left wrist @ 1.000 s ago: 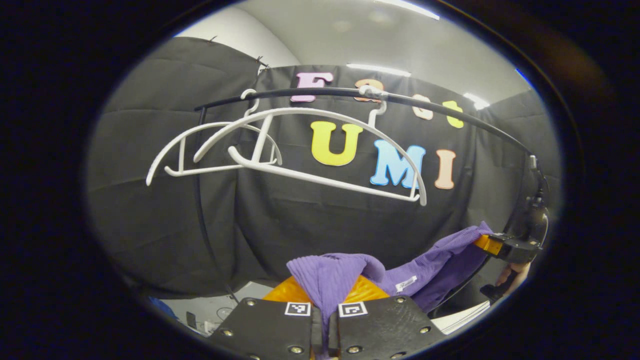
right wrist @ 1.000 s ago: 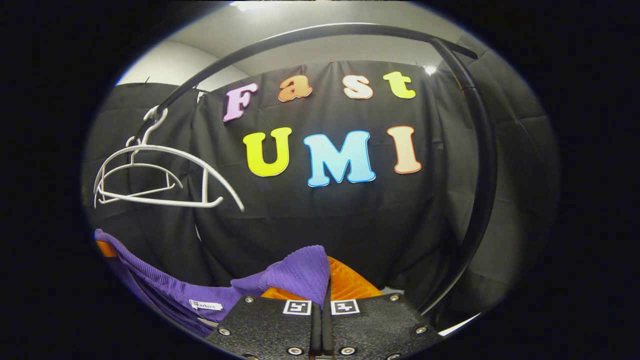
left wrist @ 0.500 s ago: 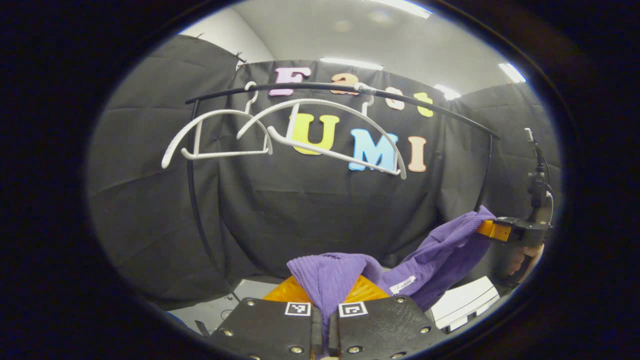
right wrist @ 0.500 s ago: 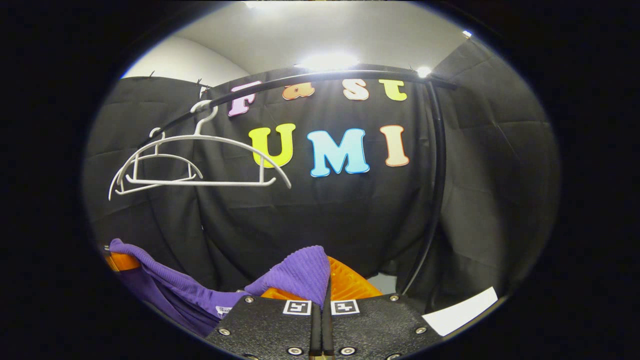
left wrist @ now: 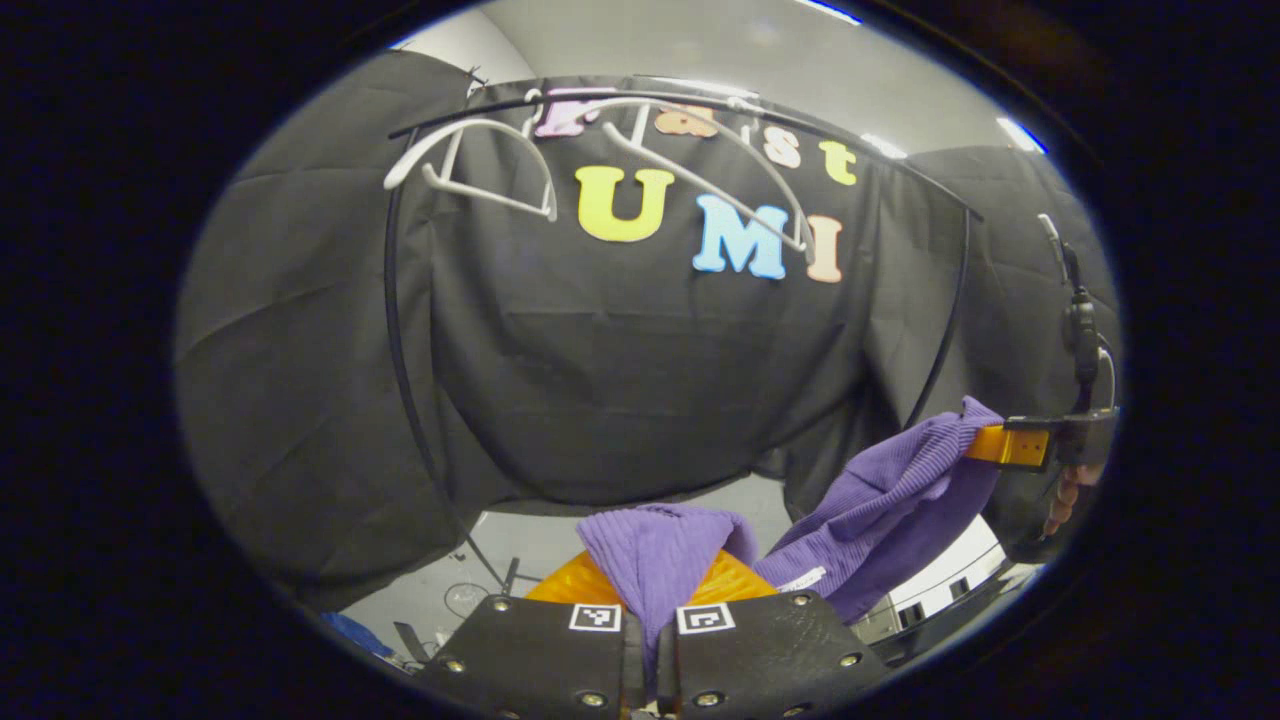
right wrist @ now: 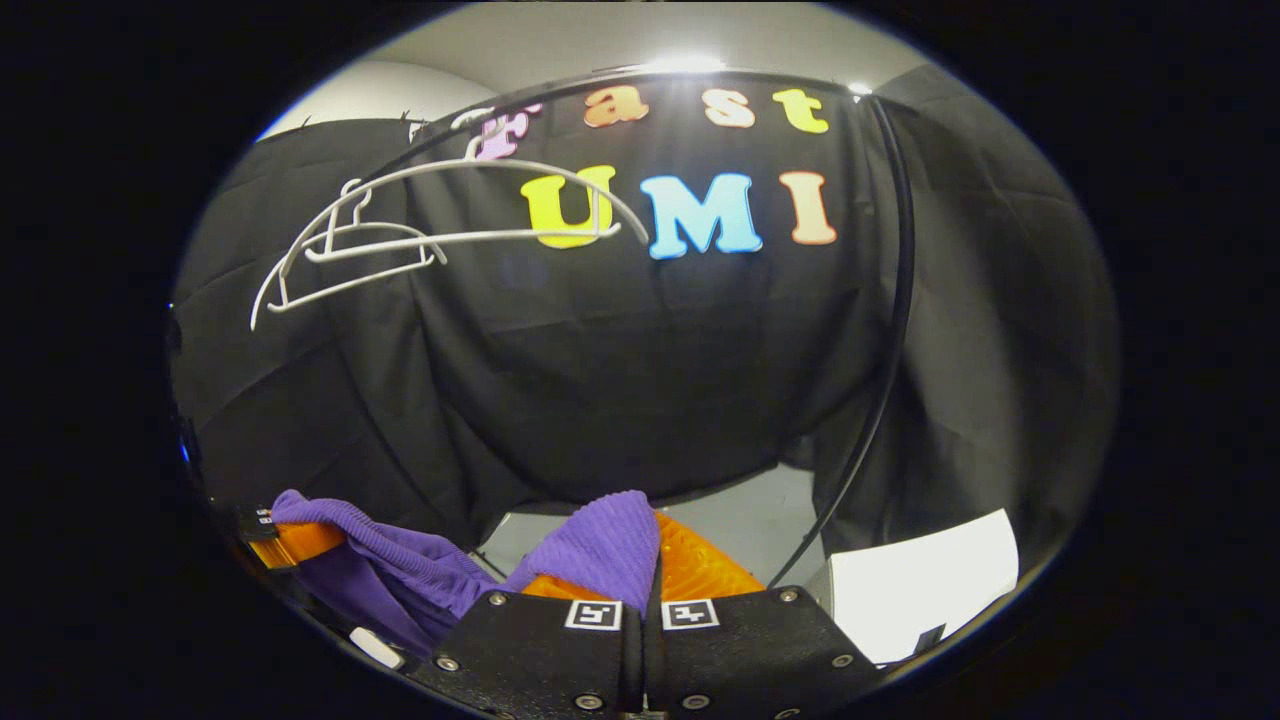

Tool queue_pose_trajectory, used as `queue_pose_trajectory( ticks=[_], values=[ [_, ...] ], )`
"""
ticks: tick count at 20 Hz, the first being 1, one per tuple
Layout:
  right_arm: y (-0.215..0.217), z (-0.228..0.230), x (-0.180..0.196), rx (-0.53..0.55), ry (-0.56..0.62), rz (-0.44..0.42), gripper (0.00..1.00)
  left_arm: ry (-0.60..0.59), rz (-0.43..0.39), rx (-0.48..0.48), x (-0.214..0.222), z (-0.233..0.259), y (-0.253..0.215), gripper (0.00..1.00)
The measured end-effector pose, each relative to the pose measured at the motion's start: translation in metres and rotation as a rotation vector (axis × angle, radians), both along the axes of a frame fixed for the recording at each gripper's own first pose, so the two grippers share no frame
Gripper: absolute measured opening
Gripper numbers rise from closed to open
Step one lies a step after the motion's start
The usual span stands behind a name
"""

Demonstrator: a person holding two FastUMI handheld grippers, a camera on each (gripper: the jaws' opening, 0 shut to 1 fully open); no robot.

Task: Grasp the clothes on the hanger with both hands and then place them into the laundry hamper below.

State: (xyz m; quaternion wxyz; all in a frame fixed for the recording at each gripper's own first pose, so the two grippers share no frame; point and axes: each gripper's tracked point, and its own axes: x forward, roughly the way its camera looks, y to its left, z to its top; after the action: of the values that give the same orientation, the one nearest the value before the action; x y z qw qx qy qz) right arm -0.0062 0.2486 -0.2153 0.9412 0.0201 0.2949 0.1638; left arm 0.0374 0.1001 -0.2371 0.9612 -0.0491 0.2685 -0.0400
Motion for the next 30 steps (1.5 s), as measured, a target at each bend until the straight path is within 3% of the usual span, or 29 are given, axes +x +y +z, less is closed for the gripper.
queue_pose_trajectory(
  ticks=[3,7,10,11,12,14,19,30],
  values=[
    [0.008,-0.038,-0.022,-0.01,0.087,0.015,0.0,0.063,-0.006,0.026,-0.009,-0.039,-0.004,0.06],
    [0.023,-0.093,-0.06,-0.015,0.204,0.046,0.01,0.122,-0.026,-0.043,-0.017,-0.087,-0.025,0.06],
    [0.03,-0.123,-0.063,-0.036,0.243,0.053,0.01,0.155,-0.035,-0.063,-0.015,-0.121,-0.032,0.06],
    [0.032,-0.135,-0.063,-0.041,0.261,0.05,0.01,0.164,-0.035,-0.068,-0.015,-0.131,-0.034,0.1],
    [0.033,-0.147,-0.064,-0.039,0.286,0.043,0.01,0.176,-0.027,-0.071,-0.014,-0.14,-0.032,0.01],
    [0.036,-0.166,-0.066,-0.029,0.339,0.027,0.01,0.205,-0.007,-0.08,-0.015,-0.158,-0.03,0.06],
    [0.039,-0.201,-0.07,-0.038,0.393,0.001,0.02,0.25,0.025,-0.08,-0.013,-0.193,-0.019,0.06],
    [0.039,-0.218,-0.072,-0.048,0.439,-0.025,0.02,0.272,-0.042,-0.05,-0.005,-0.209,-0.034,0.06]
  ],
)
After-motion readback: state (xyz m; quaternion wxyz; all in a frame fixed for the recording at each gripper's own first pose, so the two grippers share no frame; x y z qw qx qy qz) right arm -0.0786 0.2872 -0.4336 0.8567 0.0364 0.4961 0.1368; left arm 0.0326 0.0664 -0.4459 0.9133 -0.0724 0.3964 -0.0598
